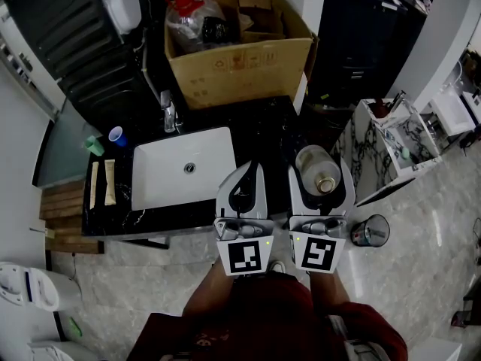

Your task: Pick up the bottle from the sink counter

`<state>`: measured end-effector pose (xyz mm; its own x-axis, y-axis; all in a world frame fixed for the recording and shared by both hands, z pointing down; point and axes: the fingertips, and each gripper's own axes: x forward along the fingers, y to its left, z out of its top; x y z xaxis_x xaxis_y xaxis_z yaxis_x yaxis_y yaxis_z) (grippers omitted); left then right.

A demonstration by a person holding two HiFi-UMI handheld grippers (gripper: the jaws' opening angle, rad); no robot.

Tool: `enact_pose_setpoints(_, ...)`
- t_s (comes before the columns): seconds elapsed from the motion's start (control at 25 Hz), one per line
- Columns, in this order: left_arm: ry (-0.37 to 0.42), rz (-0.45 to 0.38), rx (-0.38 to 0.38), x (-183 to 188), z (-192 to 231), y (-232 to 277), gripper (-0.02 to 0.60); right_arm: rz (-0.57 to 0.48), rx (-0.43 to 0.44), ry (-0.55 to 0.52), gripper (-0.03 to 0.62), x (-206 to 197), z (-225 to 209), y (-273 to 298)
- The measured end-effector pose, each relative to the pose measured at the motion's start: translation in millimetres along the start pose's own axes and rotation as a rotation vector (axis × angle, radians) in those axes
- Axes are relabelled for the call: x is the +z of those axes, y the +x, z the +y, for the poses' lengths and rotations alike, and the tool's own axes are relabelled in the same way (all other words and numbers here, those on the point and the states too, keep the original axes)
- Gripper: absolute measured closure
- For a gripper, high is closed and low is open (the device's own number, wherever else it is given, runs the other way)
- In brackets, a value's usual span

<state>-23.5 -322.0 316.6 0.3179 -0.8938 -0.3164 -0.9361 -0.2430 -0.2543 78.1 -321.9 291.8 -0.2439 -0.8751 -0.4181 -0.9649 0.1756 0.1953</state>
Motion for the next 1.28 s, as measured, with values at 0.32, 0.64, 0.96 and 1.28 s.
enact_pose_setpoints(0.32, -0.04, -0.041, 0.03, 6.7, 3.7, -3.5, 0.578, 0.002, 0.012, 0.001, 0.26, -0.6, 0.8, -3.1)
enact_pose_setpoints(0.64, -0.04, -0.043, 0.026, 7.9, 1.1, -4.9, 0.578, 0.002, 0.0, 0.018, 0.26, 1.7, -1.2, -3.3)
enact_pose_setpoints(0.96, -0.059, -0.046, 0.037, 6.9, 2.1, -5.0, 0.578, 0.014, 0.006, 0.023, 0.261, -1.6, 0.9, -3.0)
enact_pose_setpoints(1.28, -0.067, -0.037, 0.041, 4.7, 3.1, -3.4, 0.578, 0.02, 0.01, 0.029, 0.261, -3.7, 1.2, -0.6)
